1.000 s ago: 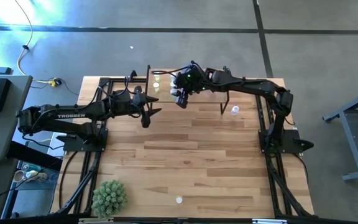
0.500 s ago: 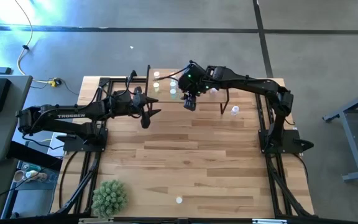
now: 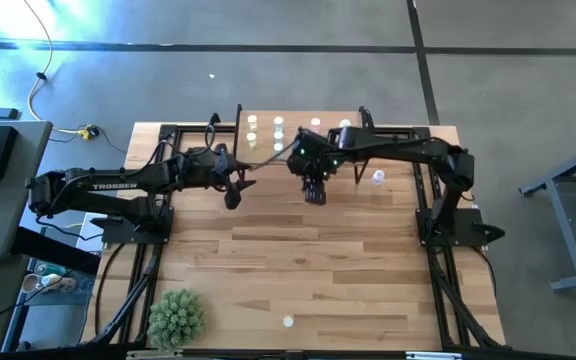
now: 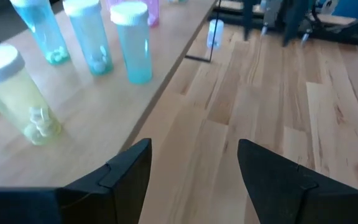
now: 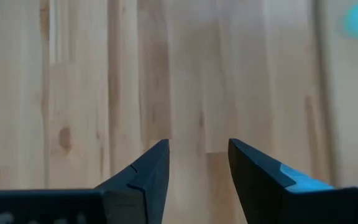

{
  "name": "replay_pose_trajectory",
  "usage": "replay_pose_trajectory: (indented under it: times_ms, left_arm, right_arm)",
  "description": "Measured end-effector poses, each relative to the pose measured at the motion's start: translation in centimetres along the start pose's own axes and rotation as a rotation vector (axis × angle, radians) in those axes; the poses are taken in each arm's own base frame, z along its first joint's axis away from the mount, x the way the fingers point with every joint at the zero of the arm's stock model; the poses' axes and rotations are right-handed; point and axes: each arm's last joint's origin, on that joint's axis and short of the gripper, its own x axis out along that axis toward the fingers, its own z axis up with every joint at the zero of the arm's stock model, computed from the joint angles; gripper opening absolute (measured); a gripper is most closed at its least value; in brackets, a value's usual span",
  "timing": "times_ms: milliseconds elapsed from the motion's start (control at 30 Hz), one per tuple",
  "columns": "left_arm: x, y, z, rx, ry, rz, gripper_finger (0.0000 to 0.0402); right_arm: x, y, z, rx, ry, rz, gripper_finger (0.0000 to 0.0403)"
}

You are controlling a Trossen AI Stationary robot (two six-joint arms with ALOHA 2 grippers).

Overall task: Pick and place medicine bottles onto shelf by color
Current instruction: Put the pink pill bottle and align it with the other pink pill bottle on the shelf

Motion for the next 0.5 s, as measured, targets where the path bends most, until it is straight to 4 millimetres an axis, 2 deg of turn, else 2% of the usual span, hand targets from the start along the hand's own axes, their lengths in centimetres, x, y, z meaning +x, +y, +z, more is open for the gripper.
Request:
replay_pose_trajectory:
  times_ms: [233, 500]
  left_arm:
    - [0.0, -0.9, -0.5, -0.018, 0.051, -0.014, 0.0227]
    - [-0.6, -2.3, -2.4, -0.111, 0.200, 0.197, 0.0227]
  right_arm:
    - [1.0, 2.8, -1.7, 0.061, -0.013, -0.015, 0.0156]
    - [0.8, 5.8, -2.9, 0.084, -0.024, -0.137, 0.0156]
